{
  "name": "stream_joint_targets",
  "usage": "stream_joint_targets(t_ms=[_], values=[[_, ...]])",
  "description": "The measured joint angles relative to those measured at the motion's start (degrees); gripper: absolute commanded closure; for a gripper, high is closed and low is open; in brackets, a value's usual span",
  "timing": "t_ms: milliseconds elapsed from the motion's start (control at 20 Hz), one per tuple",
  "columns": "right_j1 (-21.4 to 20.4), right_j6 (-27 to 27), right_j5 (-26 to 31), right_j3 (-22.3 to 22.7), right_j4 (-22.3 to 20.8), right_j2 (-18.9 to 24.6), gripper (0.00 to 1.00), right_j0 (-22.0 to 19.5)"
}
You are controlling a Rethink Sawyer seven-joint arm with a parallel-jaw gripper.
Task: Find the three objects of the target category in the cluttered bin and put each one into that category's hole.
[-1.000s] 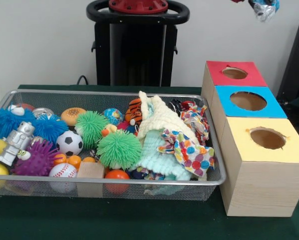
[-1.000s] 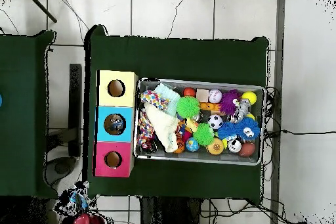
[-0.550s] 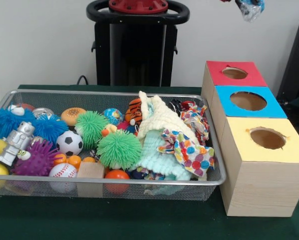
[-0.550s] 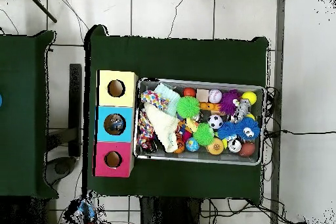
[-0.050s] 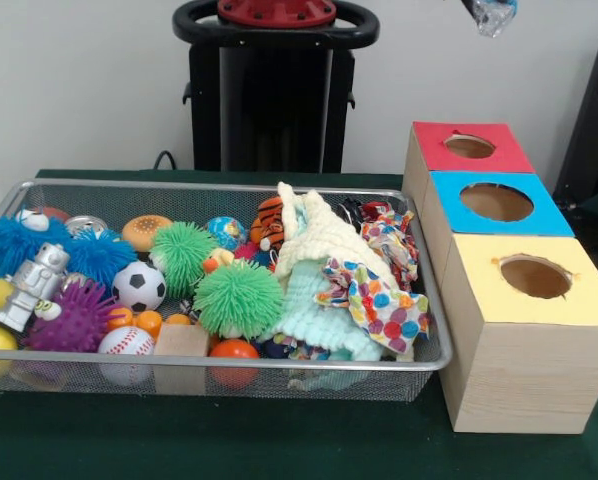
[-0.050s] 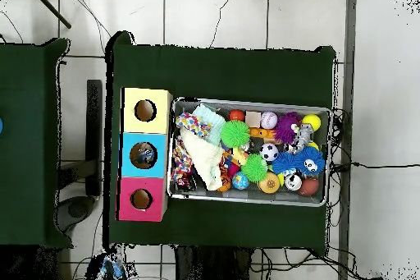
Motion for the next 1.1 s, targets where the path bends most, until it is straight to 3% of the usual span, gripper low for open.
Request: stream_joint_targets(t_ms=[600,1100], values=[[-1.5,0.1,-0.3,-5.8,-8.1,-7.3,1.00,4.8],[-4.3,3.2,-0.3,-9.8,-11.5,-12.6,1.00,6.2]])
